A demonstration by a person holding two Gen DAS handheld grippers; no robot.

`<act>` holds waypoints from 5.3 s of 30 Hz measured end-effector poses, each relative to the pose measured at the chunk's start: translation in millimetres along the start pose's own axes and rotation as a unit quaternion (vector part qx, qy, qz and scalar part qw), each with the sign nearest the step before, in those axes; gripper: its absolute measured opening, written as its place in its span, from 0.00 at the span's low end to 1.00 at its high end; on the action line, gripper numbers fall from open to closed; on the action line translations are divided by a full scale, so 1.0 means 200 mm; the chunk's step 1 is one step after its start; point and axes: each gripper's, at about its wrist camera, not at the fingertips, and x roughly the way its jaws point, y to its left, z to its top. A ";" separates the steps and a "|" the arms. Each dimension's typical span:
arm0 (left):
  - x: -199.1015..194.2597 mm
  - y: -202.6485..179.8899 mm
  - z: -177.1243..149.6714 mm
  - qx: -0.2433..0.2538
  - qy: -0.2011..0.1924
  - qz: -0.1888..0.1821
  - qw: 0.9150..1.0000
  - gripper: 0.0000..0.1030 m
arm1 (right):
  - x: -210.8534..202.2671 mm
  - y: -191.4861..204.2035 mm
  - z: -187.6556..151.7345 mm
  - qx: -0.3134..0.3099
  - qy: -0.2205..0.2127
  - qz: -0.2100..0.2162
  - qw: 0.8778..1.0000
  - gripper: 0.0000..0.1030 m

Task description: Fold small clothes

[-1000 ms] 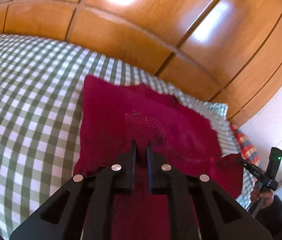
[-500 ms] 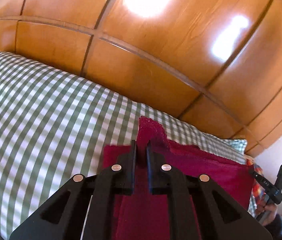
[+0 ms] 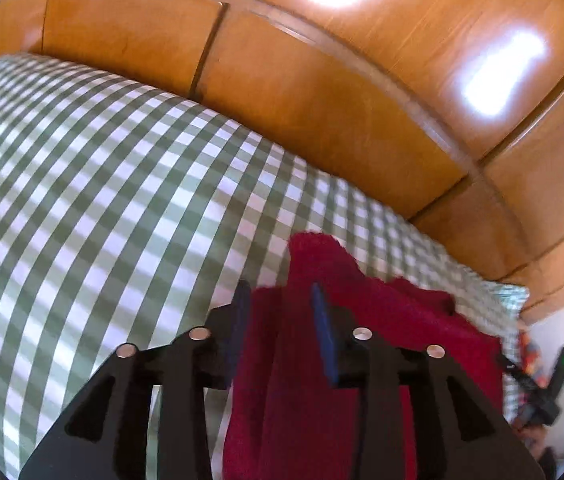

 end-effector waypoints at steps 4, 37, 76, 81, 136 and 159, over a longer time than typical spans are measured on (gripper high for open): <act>-0.23 0.02 -0.19 0.069 0.008 -0.038 0.997 0.30 | -0.19 -0.06 -0.18 0.006 0.003 0.050 0.999 0.50; -0.75 0.07 -1.00 0.142 0.081 -0.158 0.974 0.08 | -0.60 0.04 -0.84 -0.094 0.107 0.070 0.987 0.08; -0.64 -0.04 -0.69 0.062 -0.026 -0.111 0.992 0.08 | -0.51 0.05 -0.50 -0.028 -0.041 0.005 0.999 0.06; -0.49 0.00 -0.67 0.069 0.007 -0.022 0.997 0.08 | -0.32 0.01 -0.49 0.003 -0.011 -0.020 1.000 0.06; -1.09 0.15 -1.31 0.163 0.025 -0.075 0.983 0.10 | -0.37 0.62 -1.06 -0.138 -0.001 0.028 0.990 0.64; -0.70 -0.29 -1.35 0.242 -0.004 0.088 0.966 0.10 | -0.41 0.60 -1.06 -0.135 0.000 0.042 0.990 0.64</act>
